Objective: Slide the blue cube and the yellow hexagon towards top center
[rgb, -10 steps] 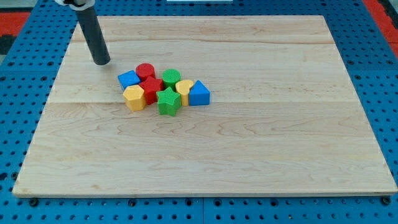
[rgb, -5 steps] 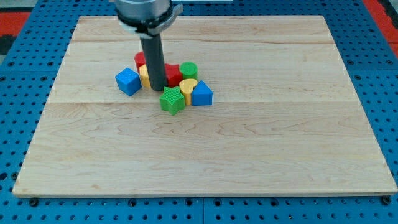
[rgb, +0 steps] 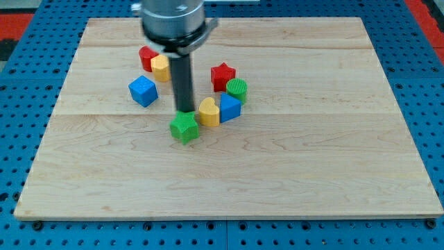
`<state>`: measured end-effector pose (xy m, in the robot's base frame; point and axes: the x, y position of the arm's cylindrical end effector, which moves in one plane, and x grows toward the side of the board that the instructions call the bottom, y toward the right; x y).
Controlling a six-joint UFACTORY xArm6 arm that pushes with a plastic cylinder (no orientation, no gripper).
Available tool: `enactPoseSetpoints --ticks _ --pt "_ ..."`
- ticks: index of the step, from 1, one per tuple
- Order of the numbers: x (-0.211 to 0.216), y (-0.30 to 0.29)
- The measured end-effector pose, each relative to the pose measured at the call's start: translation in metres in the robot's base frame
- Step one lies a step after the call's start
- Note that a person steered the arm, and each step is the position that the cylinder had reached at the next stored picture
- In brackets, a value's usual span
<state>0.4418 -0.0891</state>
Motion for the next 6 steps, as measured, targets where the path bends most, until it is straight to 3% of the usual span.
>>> enactPoseSetpoints --ticks 2,4,5,6 --pt "-0.031 -0.091" --pt "-0.054 -0.100" --pt "-0.084 -0.076" --pt "-0.090 -0.003"
